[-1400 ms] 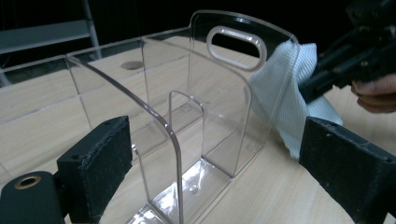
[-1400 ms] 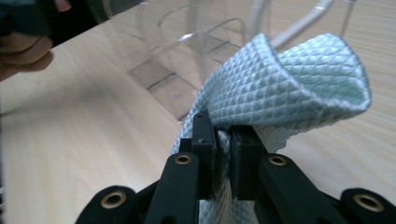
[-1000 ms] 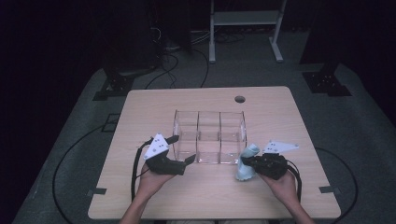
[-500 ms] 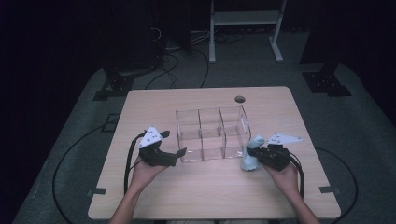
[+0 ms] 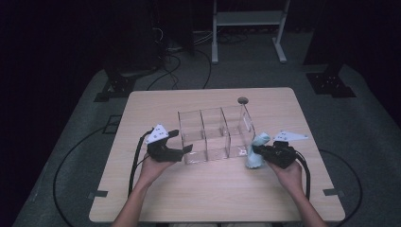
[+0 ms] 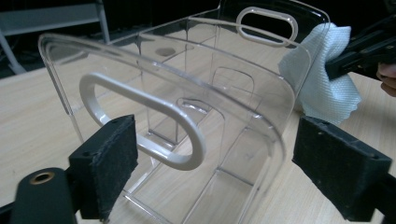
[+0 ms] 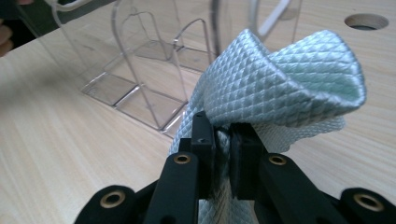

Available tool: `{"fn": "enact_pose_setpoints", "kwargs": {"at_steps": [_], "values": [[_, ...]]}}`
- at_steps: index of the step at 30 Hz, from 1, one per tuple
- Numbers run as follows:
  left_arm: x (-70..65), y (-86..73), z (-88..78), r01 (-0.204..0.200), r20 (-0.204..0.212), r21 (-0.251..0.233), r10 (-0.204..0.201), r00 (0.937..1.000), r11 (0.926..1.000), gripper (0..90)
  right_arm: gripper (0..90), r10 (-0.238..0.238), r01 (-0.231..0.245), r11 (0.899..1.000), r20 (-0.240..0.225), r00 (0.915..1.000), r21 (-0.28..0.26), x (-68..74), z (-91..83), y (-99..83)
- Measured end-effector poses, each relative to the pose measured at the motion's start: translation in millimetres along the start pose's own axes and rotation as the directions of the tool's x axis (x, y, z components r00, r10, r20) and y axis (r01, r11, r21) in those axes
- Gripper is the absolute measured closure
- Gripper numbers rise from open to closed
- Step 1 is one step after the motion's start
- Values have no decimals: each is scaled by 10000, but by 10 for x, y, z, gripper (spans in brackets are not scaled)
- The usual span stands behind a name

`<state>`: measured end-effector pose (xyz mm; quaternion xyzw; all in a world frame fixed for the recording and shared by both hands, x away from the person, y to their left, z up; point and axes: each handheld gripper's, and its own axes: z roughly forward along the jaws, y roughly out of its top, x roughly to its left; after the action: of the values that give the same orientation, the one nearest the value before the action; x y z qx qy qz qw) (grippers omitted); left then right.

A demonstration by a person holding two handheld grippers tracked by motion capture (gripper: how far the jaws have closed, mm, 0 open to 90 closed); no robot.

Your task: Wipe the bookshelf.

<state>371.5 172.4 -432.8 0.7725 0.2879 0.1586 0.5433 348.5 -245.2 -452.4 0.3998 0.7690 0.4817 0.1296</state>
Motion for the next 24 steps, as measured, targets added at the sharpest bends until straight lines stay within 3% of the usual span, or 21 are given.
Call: {"fn": "enact_pose_setpoints", "kwargs": {"at_steps": [4, 6, 10, 15, 17, 19, 24], "values": [[-1, -22, 49, -41, 238, 52, 40, 9997, 10000, 166, 819, -247, 248, 9997, -5, 9997, 42, 36, -6, -1], [-16, -18, 58, -219, 171, -35, 219, 9996, 9998, 182, 819, -227, 228, 9997, -23, 9997, 50, 29, 2, -2], [4, -24, 69, -208, 200, -150, 211, 9996, 9997, 246, 819, -160, 160, 9999, -28, 9999, 65, 2, 13, -7], [-9, -29, 63, -377, 616, -71, 380, 9974, 9993, 406, 819, -98, 99, 9999, -39, 9999, 109, -19, 18, -10], [-40, -28, 54, -561, 509, 106, 555, 9972, 9984, 442, 819, -83, 83, 9999, -45, 10000, 109, -35, 27, -17], [-43, -31, 24, -439, 771, 34, 435, 9961, 9990, 496, 818, -103, 103, 9999, -7, 9999, 94, -53, 29, -24], [-159, -62, -45, -677, 795, 214, 658, 9947, 9975, 484, 819, -119, 118, 9996, 28, 9999, 250, -75, 74, -72]]}}
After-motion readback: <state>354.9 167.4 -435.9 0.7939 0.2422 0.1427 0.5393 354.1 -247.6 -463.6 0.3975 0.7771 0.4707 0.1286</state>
